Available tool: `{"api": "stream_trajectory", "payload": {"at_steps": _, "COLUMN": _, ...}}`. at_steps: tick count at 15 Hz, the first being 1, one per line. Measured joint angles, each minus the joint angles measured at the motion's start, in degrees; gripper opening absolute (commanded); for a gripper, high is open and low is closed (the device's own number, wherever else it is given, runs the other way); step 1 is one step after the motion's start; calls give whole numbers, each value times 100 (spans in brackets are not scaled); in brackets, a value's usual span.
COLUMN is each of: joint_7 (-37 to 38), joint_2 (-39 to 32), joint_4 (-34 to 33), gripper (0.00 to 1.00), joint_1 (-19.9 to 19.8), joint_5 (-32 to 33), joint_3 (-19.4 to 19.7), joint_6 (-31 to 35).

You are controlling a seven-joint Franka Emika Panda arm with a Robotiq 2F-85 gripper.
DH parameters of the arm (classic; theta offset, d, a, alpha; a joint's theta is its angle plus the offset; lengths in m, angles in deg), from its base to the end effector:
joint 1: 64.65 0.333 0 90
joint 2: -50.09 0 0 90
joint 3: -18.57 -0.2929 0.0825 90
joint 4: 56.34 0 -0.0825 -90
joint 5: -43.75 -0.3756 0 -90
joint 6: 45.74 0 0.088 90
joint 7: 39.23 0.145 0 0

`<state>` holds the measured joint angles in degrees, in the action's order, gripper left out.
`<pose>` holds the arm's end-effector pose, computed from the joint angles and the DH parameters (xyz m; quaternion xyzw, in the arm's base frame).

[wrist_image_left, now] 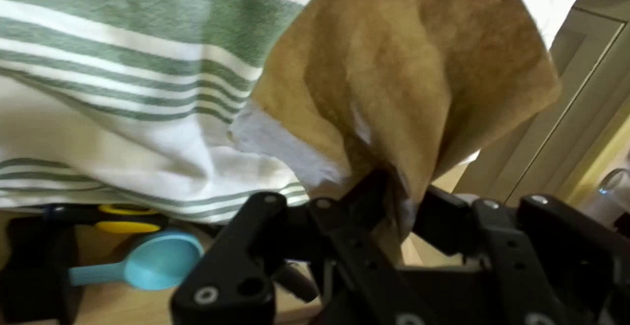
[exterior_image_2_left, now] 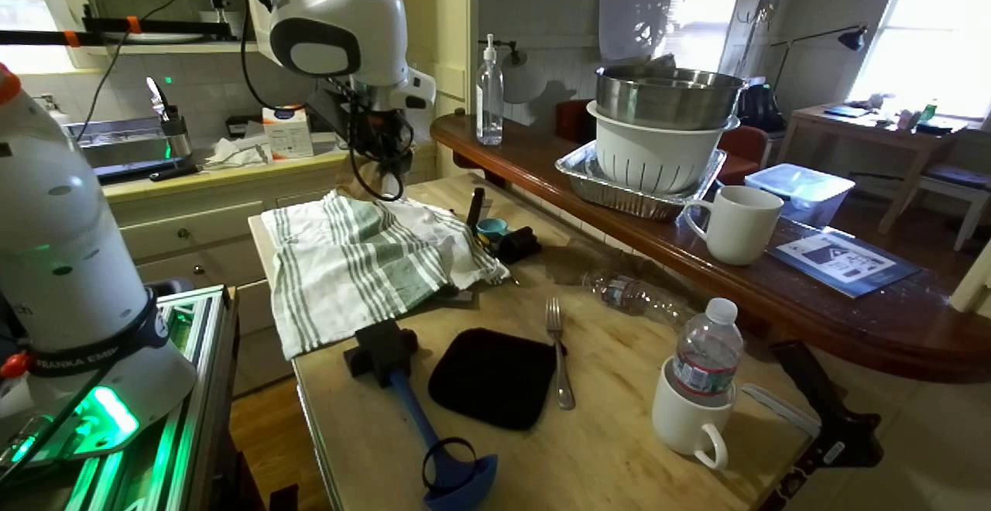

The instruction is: Move the brown paper to the left

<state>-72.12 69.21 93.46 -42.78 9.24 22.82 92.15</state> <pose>0.4035 0.1492 0.3260 -0.9479 -0.2194 -0.0859 0.2144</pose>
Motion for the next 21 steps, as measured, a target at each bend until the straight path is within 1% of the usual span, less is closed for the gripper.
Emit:
{"api": "stream_trajectory", "payload": {"at_steps": 2, "joint_7": 1, "joint_2": -279, "joint_4": -96, "gripper": 2, "joint_1": 144, "joint_5": -156, "joint_3": -297, "joint_6": -56}}
{"api": "stream_trajectory", "payload": {"at_steps": 3, "joint_7": 25, "joint_2": -458, "joint_4": -155, "gripper": 35, "joint_1": 166, "joint_5": -171, "joint_3": -462, "joint_6": -59}}
{"api": "stream_trajectory", "payload": {"at_steps": 4, "joint_7": 132, "joint_2": -666, "joint_4": -219, "gripper": 36, "joint_1": 149, "joint_5": -122, "joint_3": -641, "joint_6": -56}}
{"api": "stream_trajectory", "payload": {"at_steps": 5, "joint_7": 271, "joint_2": -889, "joint_4": -280, "gripper": 42, "joint_1": 110, "joint_5": -31, "joint_3": -807, "joint_6": -7}}
{"api": "stream_trajectory", "payload": {"at_steps": 8, "joint_7": 608, "joint_2": -1446, "joint_4": -529, "gripper": 65, "joint_1": -10, "joint_5": 76, "joint_3": -1131, "joint_6": 120}}
{"api": "stream_trajectory", "payload": {"at_steps": 10, "joint_7": 931, "joint_2": -1549, "joint_4": -761, "gripper": 80, "joint_1": -106, "joint_5": 150, "joint_3": -1258, "joint_6": 104}}
{"api": "stream_trajectory", "payload": {"at_steps": 12, "joint_7": 1614, "joint_2": -1448, "joint_4": -963, "gripper": 95, "joint_1": -251, "joint_5": 703, "joint_3": -1336, "joint_6": 18}}
{"api": "stream_trajectory", "payload": {"at_steps": 13, "joint_7": 2026, "joint_2": -1339, "joint_4": -1045, "gripper": 99, "joint_1": -336, "joint_5": 1077, "joint_3": -1353, "joint_6": -93}}
{"api": "stream_trajectory", "payload": {"at_steps": 15, "joint_7": 2877, "joint_2": -1046, "joint_4": -1172, "gripper": 100, "joint_1": -541, "joint_5": 1921, "joint_3": -1369, "joint_6": -434}}
{"api": "stream_trajectory", "payload": {"at_steps": 18, "joint_7": 3928, "joint_2": -508, "joint_4": -1400, "gripper": 100, "joint_1": -833, "joint_5": 2989, "joint_3": -1448, "joint_6": -1480}}
{"api": "stream_trajectory", "payload": {"at_steps": 19, "joint_7": 3979, "joint_2": -382, "joint_4": -1438, "gripper": 100, "joint_1": -861, "joint_5": 3028, "joint_3": -1463, "joint_6": -1591}}
{"api": "stream_trajectory", "payload": {"at_steps": 21, "joint_7": 3959, "joint_2": -362, "joint_4": -1430, "gripper": 100, "joint_1": -860, "joint_5": 3017, "joint_3": -1470, "joint_6": -1585}}
